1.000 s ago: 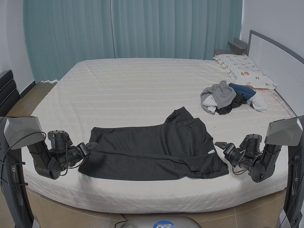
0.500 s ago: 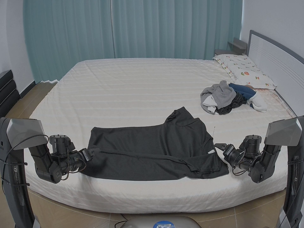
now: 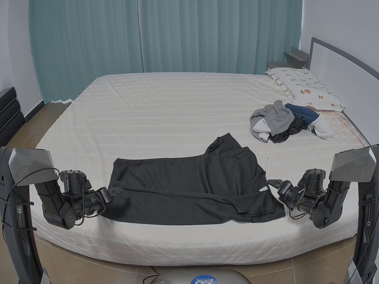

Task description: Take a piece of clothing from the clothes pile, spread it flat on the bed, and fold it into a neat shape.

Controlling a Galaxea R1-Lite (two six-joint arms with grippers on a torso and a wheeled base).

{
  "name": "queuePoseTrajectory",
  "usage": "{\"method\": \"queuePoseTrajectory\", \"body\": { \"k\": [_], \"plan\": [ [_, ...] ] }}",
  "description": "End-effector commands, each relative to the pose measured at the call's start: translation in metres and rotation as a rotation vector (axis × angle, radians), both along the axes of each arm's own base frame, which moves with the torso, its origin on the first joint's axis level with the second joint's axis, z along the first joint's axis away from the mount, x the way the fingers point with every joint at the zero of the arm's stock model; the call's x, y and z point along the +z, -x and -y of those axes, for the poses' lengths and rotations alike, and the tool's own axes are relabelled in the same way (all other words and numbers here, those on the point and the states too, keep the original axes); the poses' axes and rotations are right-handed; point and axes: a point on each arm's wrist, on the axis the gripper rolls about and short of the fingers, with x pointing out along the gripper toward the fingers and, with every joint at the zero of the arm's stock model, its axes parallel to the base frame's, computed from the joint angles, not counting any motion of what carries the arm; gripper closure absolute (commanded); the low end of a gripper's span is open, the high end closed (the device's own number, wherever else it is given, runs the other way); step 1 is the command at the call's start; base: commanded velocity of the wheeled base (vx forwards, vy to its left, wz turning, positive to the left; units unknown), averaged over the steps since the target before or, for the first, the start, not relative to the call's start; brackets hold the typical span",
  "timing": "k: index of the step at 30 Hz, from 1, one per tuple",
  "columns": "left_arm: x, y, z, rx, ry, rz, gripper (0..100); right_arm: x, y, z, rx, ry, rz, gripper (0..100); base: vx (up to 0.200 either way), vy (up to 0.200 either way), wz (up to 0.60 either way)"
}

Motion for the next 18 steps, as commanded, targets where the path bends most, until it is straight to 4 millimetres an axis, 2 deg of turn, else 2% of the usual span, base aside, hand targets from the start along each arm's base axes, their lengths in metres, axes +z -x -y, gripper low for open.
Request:
{"method": "queuePoseTrajectory", "body": {
  "k": [1,3,4,12,18],
  "plan": [
    [-0.006,0.002,0.000,0.001,0.000,-0.024,0,-0.001,0.000,0.000,0.001,0.000,-0.001,0,0.000,0.000,0.00],
    [-0.007,0.003,0.000,0.004,-0.003,-0.027,0,0.000,0.000,-0.001,0.002,0.000,0.000,0,0.000,0.000,0.00],
    [-0.007,0.003,0.000,0.004,-0.001,-0.027,100,-0.001,0.000,0.000,0.001,0.000,-0.001,0,0.000,0.000,0.00],
    [-0.007,0.006,-0.003,0.015,-0.008,-0.040,100,0.000,0.000,0.000,-0.001,0.000,0.000,0,0.000,0.000,0.00],
    [0.001,0.012,-0.011,0.012,-0.050,-0.082,100,0.000,0.001,0.000,-0.001,0.000,-0.003,0,0.000,0.000,0.00]
  ]
}}
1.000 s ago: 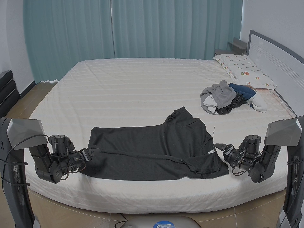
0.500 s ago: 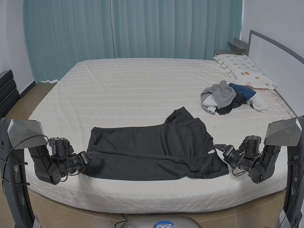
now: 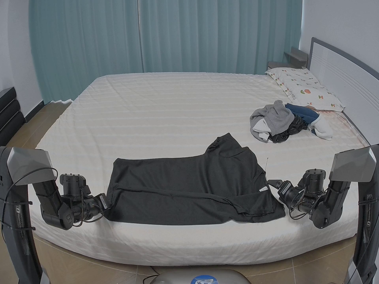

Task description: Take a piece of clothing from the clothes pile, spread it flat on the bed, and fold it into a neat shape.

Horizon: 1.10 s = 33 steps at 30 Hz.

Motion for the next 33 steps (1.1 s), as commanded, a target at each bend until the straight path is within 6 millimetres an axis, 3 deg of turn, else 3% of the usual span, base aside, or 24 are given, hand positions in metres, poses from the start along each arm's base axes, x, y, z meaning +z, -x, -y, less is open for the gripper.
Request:
{"method": "queuePoseTrajectory", "body": {
  "k": [1,27,28,33],
  "plan": [
    [0.010,0.006,-0.009,-0.002,-0.049,-0.002,100,0.000,0.001,0.000,0.000,0.000,-0.003,0,0.000,0.000,0.00],
    [0.004,0.026,-0.010,-0.051,-0.199,-0.059,100,-0.001,0.001,-0.001,0.003,0.000,-0.006,0,0.000,0.000,0.00],
    [0.005,0.026,-0.010,-0.056,-0.205,-0.056,0,-0.001,0.001,-0.001,0.003,0.000,-0.006,0,0.000,0.000,0.00],
    [0.011,0.028,-0.010,-0.056,-0.208,-0.039,0,-0.001,0.001,-0.001,0.005,0.000,-0.004,0,0.000,0.000,0.00]
  ]
}}
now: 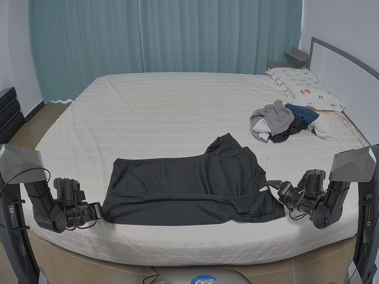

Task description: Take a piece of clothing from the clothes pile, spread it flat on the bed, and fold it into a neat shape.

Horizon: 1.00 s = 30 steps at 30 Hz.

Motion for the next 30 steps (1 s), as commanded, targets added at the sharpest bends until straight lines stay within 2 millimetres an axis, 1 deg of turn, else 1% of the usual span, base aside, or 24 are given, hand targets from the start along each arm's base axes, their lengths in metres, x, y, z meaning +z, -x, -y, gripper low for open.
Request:
{"method": "queuePoseTrajectory", "body": {
  "k": [1,5,7,9,11,12,13,14,15,17,18,21,22,23,25,27,30],
  "plan": [
    [0.008,0.000,-0.001,0.002,0.000,0.024,0,0.000,0.000,-0.001,0.002,0.000,-0.001,0,0.000,0.000,0.00],
    [0.017,-0.004,-0.005,0.024,0.008,0.053,0,0.000,0.000,-0.001,0.002,0.000,0.001,0,0.000,0.000,0.00],
    [0.021,-0.009,-0.005,0.034,0.027,0.073,0,-0.001,0.000,-0.001,0.002,0.000,-0.001,0,0.000,0.000,0.00],
    [0.024,-0.018,-0.003,0.076,0.084,0.099,0,-0.001,0.000,-0.001,0.004,0.000,-0.001,0,0.000,0.000,0.00],
    [0.029,-0.031,0.006,0.114,0.166,0.128,0,-0.001,0.000,-0.001,0.004,0.000,-0.001,0,0.000,0.000,0.00],
    [0.030,-0.034,0.009,0.119,0.185,0.135,0,-0.001,0.000,-0.001,0.004,0.000,-0.002,0,0.000,0.000,0.00],
    [0.032,-0.042,0.017,0.138,0.234,0.142,0,-0.001,0.000,-0.001,0.004,0.000,-0.002,0,0.000,0.000,0.00],
    [0.032,-0.042,0.017,0.138,0.234,0.142,0,-0.001,0.000,-0.001,0.004,0.000,-0.002,0,0.000,0.000,0.00],
    [0.034,-0.052,0.026,0.166,0.309,0.150,0,-0.003,0.000,-0.001,0.004,0.000,-0.006,0,0.000,0.000,0.00],
    [0.035,-0.056,0.031,0.170,0.334,0.150,0,-0.004,0.000,-0.002,0.005,0.001,-0.009,0,0.000,0.000,0.00],
    [0.036,-0.061,0.037,0.172,0.359,0.145,0,-0.004,0.000,-0.002,0.005,0.001,-0.010,0,0.000,0.000,0.00],
    [0.028,-0.068,0.045,0.170,0.368,0.121,0,-0.004,0.000,-0.002,0.007,0.001,-0.010,0,0.000,0.000,0.00],
    [0.028,-0.068,0.045,0.170,0.368,0.121,0,-0.004,0.000,-0.002,0.007,0.001,-0.010,0,0.000,0.000,0.00],
    [0.019,-0.073,0.047,0.191,0.350,0.118,0,-0.005,0.000,-0.002,0.007,0.001,-0.012,0,0.000,0.000,0.00],
    [0.009,-0.079,0.049,0.222,0.321,0.122,0,-0.005,0.000,-0.002,0.007,0.001,-0.012,0,0.000,0.000,0.00],
    [0.003,-0.084,0.049,0.253,0.286,0.131,0,-0.005,0.000,-0.002,0.007,0.001,-0.012,0,0.000,0.000,0.00],
    [0.000,-0.087,0.048,0.286,0.249,0.145,0,-0.005,0.000,-0.003,0.008,0.001,-0.012,0,0.000,0.000,0.00]
  ]
}}
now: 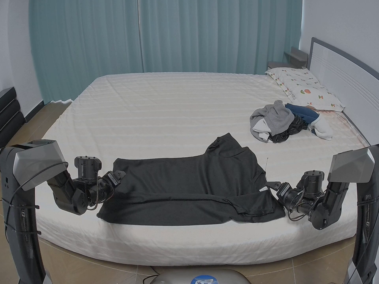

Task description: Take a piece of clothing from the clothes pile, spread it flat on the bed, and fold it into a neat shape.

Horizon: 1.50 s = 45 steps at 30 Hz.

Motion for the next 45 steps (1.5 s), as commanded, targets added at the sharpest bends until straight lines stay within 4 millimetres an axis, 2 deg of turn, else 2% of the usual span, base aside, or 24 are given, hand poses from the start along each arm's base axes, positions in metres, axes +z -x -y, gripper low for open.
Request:
{"method": "queuePoseTrajectory", "body": {
  "k": [1,15,16,22,26,32,45],
  "plan": [
    [-0.019,-0.007,0.003,0.015,-0.027,-0.026,0,-0.001,0.000,-0.001,0.003,0.000,-0.003,0,0.000,0.000,0.00],
    [-0.024,-0.003,0.004,0.002,-0.047,-0.051,0,-0.001,0.000,-0.001,0.003,0.000,-0.003,0,0.000,0.000,0.00],
    [-0.024,-0.003,0.003,0.002,-0.052,-0.052,100,-0.001,0.001,-0.001,0.003,0.000,-0.004,0,0.000,0.000,0.00],
    [-0.028,0.009,-0.002,0.006,-0.068,-0.091,100,0.001,0.001,-0.001,0.001,0.000,0.007,0,0.000,0.000,0.00],
    [-0.022,0.017,-0.007,0.007,-0.086,-0.093,100,0.003,0.002,-0.001,0.003,-0.001,0.011,0,0.000,0.000,0.00],
    [-0.008,0.019,-0.009,0.033,-0.093,-0.061,100,0.009,0.003,0.000,-0.002,-0.002,0.030,0,0.000,0.000,0.00],
    [0.006,0.020,-0.018,0.098,-0.129,-0.036,100,0.016,0.008,-0.001,-0.003,-0.011,0.087,0,0.000,0.000,0.00]
  ]
}}
